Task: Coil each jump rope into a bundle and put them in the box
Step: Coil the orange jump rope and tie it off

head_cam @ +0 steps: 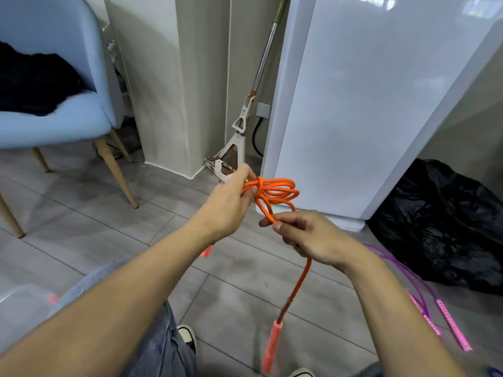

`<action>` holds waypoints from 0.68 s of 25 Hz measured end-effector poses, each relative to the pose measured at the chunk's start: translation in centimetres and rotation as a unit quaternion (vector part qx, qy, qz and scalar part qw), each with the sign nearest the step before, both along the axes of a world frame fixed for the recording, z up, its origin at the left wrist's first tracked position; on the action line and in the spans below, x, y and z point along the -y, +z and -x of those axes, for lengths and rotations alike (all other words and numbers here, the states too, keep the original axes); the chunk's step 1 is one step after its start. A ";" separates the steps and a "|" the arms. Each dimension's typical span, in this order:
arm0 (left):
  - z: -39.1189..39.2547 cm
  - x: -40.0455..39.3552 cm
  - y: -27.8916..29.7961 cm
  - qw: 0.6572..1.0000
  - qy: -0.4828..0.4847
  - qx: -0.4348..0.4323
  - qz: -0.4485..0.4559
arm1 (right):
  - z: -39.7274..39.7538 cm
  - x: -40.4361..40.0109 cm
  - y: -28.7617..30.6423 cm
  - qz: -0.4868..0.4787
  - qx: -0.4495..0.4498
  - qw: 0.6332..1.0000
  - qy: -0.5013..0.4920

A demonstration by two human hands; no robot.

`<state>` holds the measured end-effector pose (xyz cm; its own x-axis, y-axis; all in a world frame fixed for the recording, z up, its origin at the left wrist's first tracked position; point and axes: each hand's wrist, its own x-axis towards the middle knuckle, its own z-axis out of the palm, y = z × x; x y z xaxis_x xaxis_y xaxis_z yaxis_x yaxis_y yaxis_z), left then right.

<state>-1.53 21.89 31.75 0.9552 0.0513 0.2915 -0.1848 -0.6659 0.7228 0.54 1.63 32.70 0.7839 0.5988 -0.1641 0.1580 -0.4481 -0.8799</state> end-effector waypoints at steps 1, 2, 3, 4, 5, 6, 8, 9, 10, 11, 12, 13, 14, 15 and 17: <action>-0.1 -0.2 0.0 1.000 -0.007 0.002 -0.031 | -0.1 0.4 0.3 0.027 0.055 0.998 0.003; -0.3 -0.4 -0.1 0.998 -0.012 -0.002 -0.069 | -0.4 0.8 0.5 0.055 0.109 0.992 -0.002; -0.5 -0.7 -0.1 0.994 -0.015 -0.011 -0.109 | -0.8 1.4 0.7 0.074 0.150 0.986 -0.015; -0.6 -0.9 -0.1 0.990 -0.021 -0.023 -0.141 | -1.2 2.0 0.9 0.077 0.170 0.982 -0.034; -0.6 -1.0 0.1 0.987 -0.038 -0.037 -0.153 | -1.6 2.7 1.0 0.065 0.179 0.980 -0.056; -0.5 -1.0 0.2 0.986 -0.069 -0.054 -0.139 | -1.8 3.3 1.1 0.049 0.188 0.978 -0.079; 0.1 -0.4 0.5 0.977 -0.166 -0.122 -0.050 | -2.0 3.9 1.2 0.017 0.204 0.972 -0.114; 0.4 0.0 0.9 0.961 -0.216 -0.172 0.004 | -1.9 3.9 1.4 -0.002 0.206 0.971 -0.124; 0.8 0.3 1.2 0.939 -0.256 -0.223 0.060 | -1.8 4.0 1.6 -0.022 0.204 0.970 -0.132; 1.0 0.5 1.5 0.914 -0.284 -0.265 0.115 | -1.6 3.9 1.9 -0.049 0.201 0.968 -0.139; 1.1 0.6 1.7 0.892 -0.301 -0.294 0.165 | -1.4 3.8 2.3 -0.080 0.199 0.966 -0.147; 1.2 0.6 1.9 0.877 -0.310 -0.308 0.200 | -1.1 3.6 2.8 -0.116 0.197 0.961 -0.154; 1.2 0.6 1.9 0.873 -0.313 -0.309 0.212 | -0.8 3.5 3.2 -0.154 0.193 0.956 -0.159; 1.3 0.7 1.9 0.878 -0.311 -0.303 0.201 | -0.4 3.3 3.6 -0.185 0.185 0.952 -0.157; 1.6 1.3 1.8 0.893 -0.305 -0.296 0.150 | 0.0 2.8 3.9 -0.190 0.176 0.956 -0.136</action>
